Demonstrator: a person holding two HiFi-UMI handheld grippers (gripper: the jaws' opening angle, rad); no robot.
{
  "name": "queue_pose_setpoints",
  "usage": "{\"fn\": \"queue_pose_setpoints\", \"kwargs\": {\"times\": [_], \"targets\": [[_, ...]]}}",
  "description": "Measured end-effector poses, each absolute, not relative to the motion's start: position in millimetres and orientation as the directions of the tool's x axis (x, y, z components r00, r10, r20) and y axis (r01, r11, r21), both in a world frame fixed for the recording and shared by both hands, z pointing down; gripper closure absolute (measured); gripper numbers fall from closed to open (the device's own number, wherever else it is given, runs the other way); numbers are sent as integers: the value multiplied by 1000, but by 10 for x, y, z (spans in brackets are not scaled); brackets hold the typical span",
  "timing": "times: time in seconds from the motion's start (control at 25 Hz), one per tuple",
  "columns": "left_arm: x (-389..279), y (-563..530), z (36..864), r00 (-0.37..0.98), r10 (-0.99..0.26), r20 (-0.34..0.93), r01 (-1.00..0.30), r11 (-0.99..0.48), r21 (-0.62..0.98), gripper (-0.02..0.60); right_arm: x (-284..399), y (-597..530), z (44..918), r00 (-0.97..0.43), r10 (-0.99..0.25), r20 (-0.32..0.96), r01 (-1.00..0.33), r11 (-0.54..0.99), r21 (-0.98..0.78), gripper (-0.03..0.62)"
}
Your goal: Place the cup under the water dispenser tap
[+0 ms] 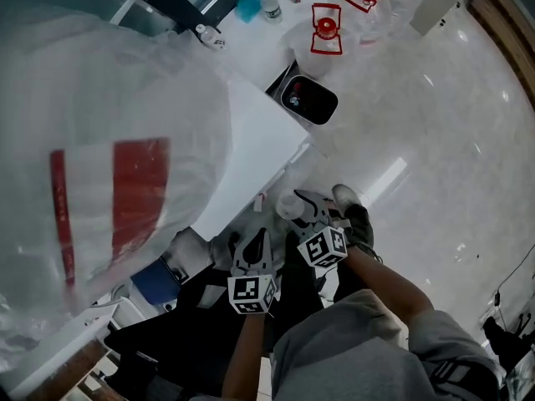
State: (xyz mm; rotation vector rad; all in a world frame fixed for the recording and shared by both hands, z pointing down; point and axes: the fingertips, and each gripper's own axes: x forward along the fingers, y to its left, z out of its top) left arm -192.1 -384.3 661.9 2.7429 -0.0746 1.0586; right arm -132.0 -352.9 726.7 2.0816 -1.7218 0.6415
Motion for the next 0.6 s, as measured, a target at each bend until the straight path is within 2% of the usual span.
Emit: {"fn": "queue_pose_setpoints", "kwargs": {"times": [0.6], "targets": [[-2080,-3955,7474,708,30,706,-118,-980,161,572,-1522,-3886,8484,111,-811,574,-990,-140,-5,338]]}}
